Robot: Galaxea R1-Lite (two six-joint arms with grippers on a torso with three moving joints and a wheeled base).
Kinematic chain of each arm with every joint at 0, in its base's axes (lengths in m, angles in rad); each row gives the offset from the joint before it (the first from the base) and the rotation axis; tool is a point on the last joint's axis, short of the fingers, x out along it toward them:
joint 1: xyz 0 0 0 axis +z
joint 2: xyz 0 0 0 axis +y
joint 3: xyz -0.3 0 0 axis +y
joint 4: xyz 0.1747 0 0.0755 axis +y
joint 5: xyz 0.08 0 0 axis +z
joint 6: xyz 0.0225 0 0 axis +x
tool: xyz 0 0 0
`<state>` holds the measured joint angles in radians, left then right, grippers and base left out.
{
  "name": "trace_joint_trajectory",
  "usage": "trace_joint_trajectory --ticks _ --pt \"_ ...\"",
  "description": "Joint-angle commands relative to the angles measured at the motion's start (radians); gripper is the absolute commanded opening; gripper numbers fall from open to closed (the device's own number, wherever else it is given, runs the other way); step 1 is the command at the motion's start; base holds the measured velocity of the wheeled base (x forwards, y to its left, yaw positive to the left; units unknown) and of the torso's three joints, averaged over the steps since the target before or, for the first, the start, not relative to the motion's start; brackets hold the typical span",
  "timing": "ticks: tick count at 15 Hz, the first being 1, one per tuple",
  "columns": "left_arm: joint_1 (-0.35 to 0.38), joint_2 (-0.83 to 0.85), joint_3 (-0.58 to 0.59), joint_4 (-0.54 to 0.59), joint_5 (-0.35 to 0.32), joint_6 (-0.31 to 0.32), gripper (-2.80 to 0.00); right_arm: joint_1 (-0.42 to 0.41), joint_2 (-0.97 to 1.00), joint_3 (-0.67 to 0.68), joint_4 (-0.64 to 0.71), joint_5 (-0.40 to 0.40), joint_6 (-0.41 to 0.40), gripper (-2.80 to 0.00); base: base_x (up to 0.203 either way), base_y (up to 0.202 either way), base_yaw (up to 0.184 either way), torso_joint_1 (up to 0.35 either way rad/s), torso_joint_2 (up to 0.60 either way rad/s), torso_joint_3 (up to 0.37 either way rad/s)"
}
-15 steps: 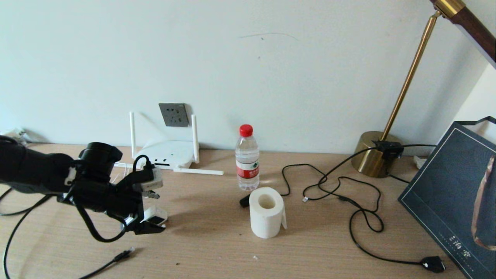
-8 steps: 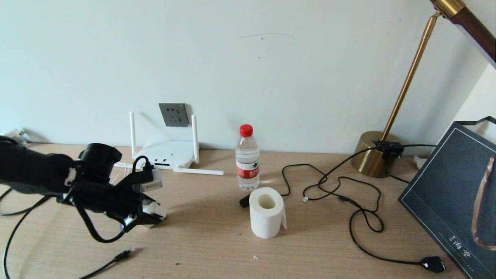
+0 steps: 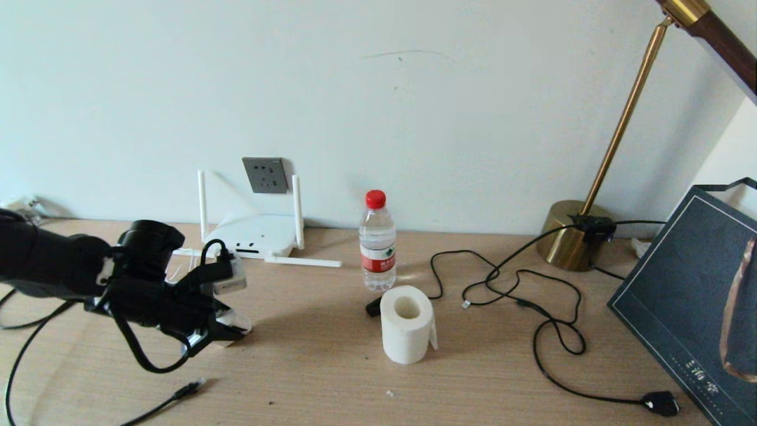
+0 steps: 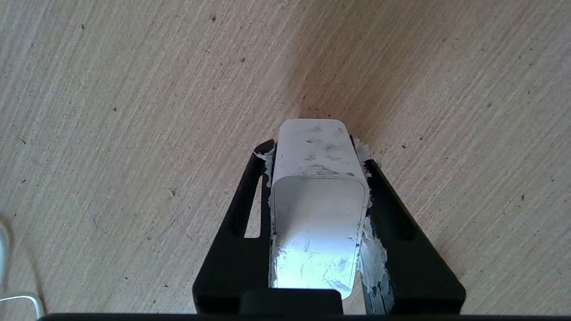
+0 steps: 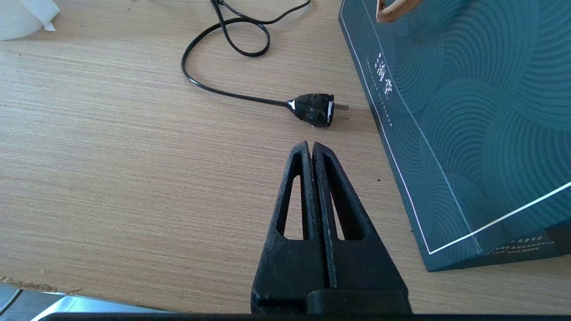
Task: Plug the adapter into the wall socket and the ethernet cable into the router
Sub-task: Plug plug into socket
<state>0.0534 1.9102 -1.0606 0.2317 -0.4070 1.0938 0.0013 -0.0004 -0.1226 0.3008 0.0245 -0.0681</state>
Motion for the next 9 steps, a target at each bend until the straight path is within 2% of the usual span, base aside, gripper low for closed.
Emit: trace_joint_trajectory --ticks 1,2,3,4,9 --pt "0.000 -0.007 0.003 0.000 -0.004 0.005 -2.80 0.000 0.000 0.000 0.001 0.002 -0.001 -2.80 0.000 0.000 0.000 0.000 0.00 0.000" --pt "0.000 -0.008 0.005 0.000 -0.004 0.005 -2.80 0.000 0.000 0.000 0.001 0.002 -0.001 -2.80 0.000 0.000 0.000 0.000 0.00 0.000" --pt "0.000 -0.010 0.005 0.000 -0.004 0.005 -2.19 0.000 0.000 0.000 0.001 0.002 -0.001 -2.80 0.000 0.000 0.000 0.000 0.00 0.000" --pt "0.000 -0.008 0.006 0.000 -0.004 0.005 0.00 0.000 0.000 0.000 0.001 0.002 -0.001 -2.80 0.000 0.000 0.000 0.000 0.00 0.000" --pt "0.000 -0.014 0.005 -0.002 -0.009 0.003 0.00 0.000 0.000 0.000 0.001 0.002 -0.001 -2.80 0.000 0.000 0.000 0.000 0.00 0.000"
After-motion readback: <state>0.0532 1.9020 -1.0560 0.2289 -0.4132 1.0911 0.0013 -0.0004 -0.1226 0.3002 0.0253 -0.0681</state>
